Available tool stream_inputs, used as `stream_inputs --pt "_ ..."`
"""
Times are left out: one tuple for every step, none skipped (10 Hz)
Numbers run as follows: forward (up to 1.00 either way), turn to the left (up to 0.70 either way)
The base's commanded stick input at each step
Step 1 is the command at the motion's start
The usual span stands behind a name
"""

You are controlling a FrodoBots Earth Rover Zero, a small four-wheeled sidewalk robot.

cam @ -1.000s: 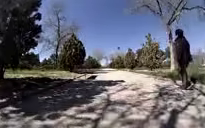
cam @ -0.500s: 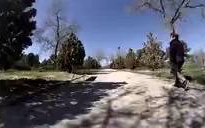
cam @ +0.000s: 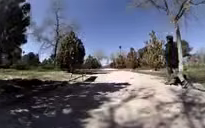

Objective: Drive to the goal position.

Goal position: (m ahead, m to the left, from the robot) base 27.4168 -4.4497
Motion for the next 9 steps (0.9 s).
stream_inputs --pt "0.85 0.00" --pt "0.85 0.00" --pt "0.85 0.00" --pt "0.85 0.00" --pt "0.85 0.00" --pt "0.85 0.00" --pt "0.85 0.00" --pt "0.85 0.00" --pt "0.85 0.00"
